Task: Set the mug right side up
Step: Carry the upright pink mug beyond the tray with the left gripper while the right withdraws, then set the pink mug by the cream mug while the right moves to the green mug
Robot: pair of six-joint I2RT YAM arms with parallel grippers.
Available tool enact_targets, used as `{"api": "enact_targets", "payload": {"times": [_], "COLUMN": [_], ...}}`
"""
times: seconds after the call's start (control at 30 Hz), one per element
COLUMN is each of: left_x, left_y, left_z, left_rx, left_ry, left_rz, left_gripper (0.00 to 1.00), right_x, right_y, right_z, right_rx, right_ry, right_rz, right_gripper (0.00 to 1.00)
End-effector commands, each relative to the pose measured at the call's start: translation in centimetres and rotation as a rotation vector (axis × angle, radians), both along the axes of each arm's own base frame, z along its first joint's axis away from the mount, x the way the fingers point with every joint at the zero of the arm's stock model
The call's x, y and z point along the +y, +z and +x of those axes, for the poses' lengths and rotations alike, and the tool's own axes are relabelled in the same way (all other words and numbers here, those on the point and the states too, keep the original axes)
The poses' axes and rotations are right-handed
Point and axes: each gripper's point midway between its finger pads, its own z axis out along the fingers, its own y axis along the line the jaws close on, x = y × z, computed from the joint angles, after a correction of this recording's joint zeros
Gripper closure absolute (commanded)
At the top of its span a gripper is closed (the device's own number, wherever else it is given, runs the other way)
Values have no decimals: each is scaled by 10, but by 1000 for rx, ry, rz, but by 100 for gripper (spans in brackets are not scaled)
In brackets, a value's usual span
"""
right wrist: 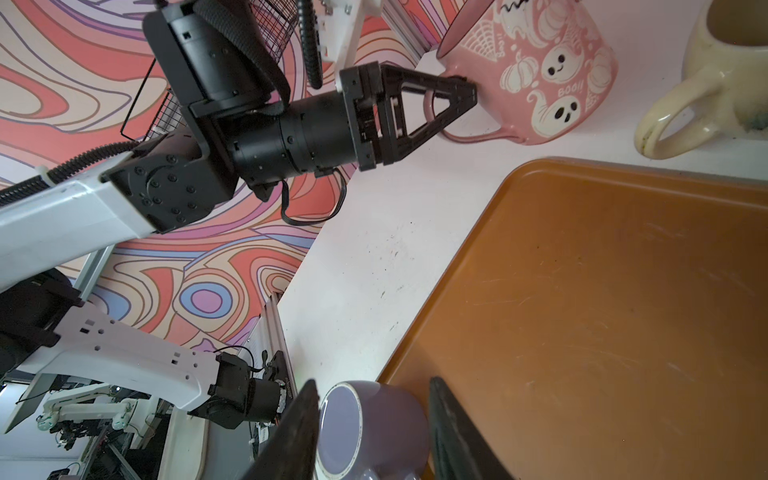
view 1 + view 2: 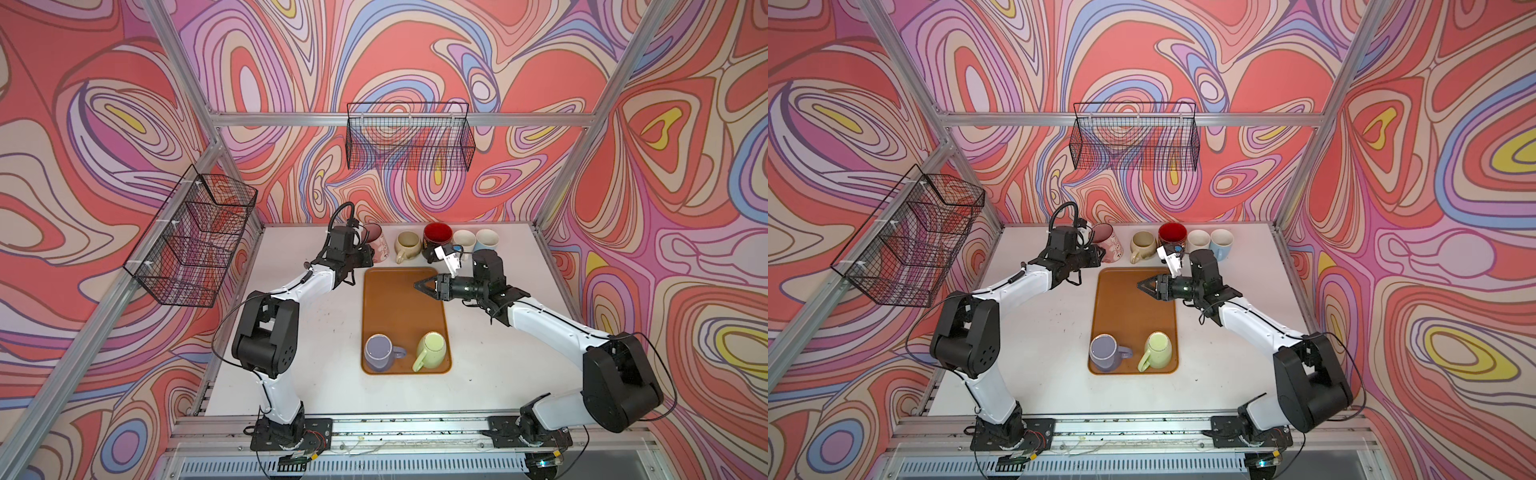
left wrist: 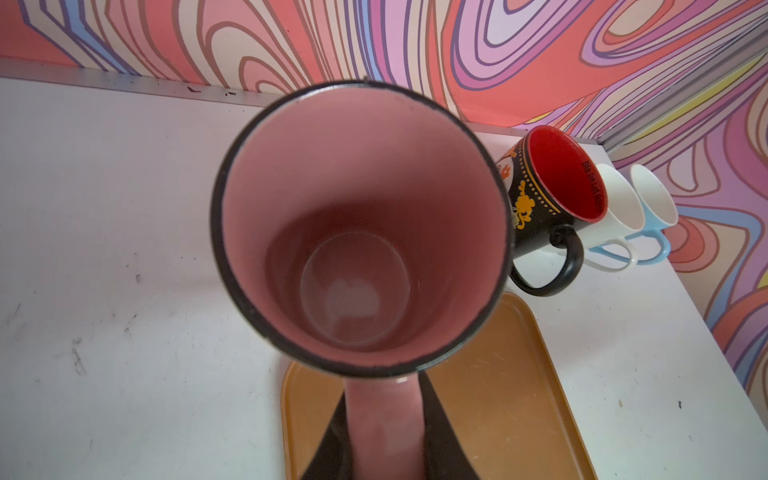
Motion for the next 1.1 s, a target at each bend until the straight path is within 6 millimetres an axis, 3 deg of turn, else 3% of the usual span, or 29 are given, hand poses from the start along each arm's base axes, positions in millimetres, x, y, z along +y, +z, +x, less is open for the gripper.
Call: {"api": "enact_targets", "payload": {"times": [0.0,0.37,1.07], "left_x": [-10,-19,-37], "left_y": [61,39,-10], "left_z": [31,57,58], "left_rx": [-221,-220,-187], "left_ry": [-45,-69,-126], "left_rz": [-3,32,165], "left_gripper": [100,100,100], "right_x": [2,-3,-8], "right_y": [-4,-3,3], "right_z": [2,6,2], "right_rx": [-14,-14,-22], "right_ry": [8,-2,-16], "right_rz": [-8,-18,-24], "right_gripper": [56,56,56]}}
